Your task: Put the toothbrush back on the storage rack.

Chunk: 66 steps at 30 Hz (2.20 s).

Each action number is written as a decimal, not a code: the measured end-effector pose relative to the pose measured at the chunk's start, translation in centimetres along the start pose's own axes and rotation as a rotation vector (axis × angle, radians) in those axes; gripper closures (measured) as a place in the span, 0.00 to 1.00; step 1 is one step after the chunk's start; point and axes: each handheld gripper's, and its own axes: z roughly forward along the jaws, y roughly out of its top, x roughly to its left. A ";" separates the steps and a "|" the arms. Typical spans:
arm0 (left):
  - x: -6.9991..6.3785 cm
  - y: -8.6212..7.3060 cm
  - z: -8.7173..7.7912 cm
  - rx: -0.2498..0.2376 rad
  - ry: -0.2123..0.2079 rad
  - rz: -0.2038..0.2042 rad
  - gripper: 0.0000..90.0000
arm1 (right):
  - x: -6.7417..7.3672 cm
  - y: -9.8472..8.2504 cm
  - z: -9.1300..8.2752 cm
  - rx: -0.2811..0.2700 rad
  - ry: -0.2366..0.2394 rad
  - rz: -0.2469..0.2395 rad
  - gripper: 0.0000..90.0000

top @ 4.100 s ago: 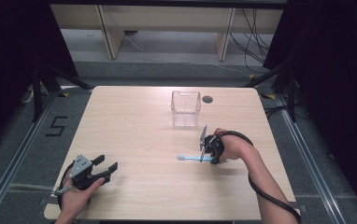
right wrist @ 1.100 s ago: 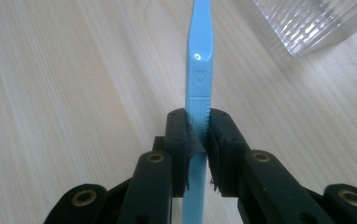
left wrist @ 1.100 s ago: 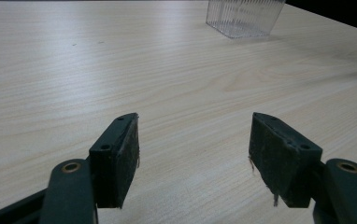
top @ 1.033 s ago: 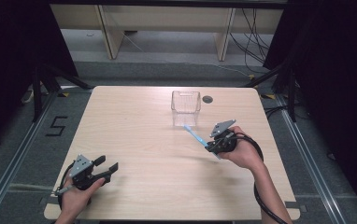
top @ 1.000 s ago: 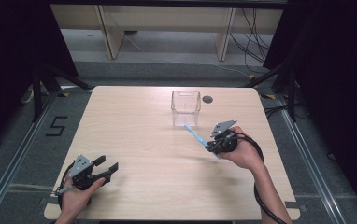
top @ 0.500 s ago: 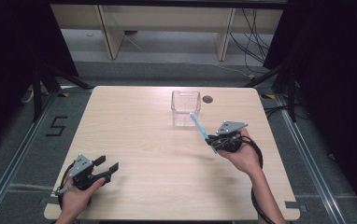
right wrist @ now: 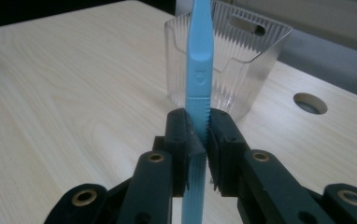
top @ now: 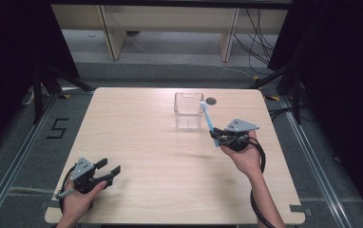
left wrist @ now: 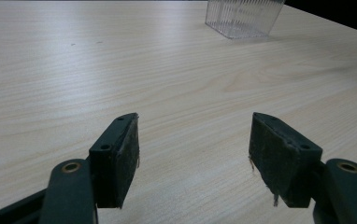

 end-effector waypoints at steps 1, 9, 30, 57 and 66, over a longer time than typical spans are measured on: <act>0.0 0.0 0.0 -0.001 0.000 -0.001 0.37 | 0.2 0.0 0.1 -0.025 -0.014 0.039 0.88; 0.1 0.0 0.1 -0.020 -0.015 -0.005 0.37 | 0.0 0.5 0.2 -0.115 -0.061 0.099 0.88; 0.1 0.0 -0.1 -0.009 -0.005 -0.007 0.37 | 0.5 2.2 2.5 -0.271 -0.161 0.167 0.88; 0.1 0.0 -0.1 -0.012 -0.005 -0.008 0.37 | 0.5 4.2 4.9 -0.337 -0.228 0.202 0.88; 0.1 0.0 -0.1 -0.013 -0.007 -0.008 0.37 | 0.3 4.7 5.3 -0.353 -0.244 0.211 0.88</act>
